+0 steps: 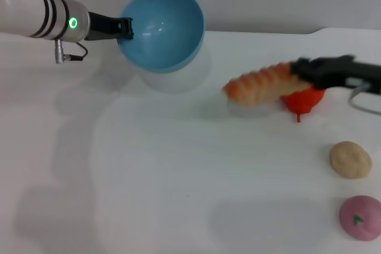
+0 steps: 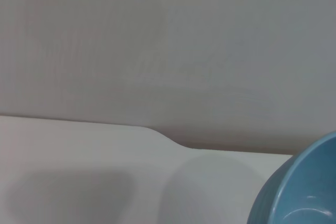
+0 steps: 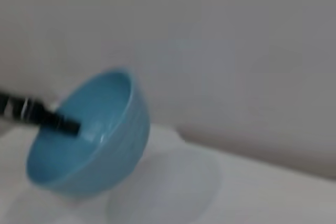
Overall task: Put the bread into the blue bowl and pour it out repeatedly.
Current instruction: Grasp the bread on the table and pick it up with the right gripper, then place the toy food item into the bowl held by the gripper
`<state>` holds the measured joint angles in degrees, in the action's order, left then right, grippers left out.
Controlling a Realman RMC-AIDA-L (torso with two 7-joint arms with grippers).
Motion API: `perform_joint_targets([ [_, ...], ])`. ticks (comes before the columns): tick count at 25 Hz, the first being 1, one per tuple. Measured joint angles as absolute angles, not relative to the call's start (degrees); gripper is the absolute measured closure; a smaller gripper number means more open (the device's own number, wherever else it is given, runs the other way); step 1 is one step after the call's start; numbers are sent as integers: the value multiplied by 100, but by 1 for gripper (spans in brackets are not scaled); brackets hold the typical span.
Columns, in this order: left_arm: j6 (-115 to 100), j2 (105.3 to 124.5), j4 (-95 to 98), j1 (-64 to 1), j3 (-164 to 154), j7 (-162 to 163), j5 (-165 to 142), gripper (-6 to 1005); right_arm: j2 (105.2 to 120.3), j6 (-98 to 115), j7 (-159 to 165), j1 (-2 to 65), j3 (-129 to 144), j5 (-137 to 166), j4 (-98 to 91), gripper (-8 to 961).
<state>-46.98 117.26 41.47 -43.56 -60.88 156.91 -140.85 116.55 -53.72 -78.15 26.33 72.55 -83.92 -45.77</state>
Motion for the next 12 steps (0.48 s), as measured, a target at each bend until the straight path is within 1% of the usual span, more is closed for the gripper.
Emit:
perform_joint_targets([
  [6,-4464,11781,3739,-4455,-6610,15548,-14065,999,11666,-6017,-8066,2514,6452,-8354,-4970,802],
  [12,-4463,11839,3576,-4653,-7396,15589,-13844,999,11678,-6089,-8138,2692,6412,-8349,-5253,844],
])
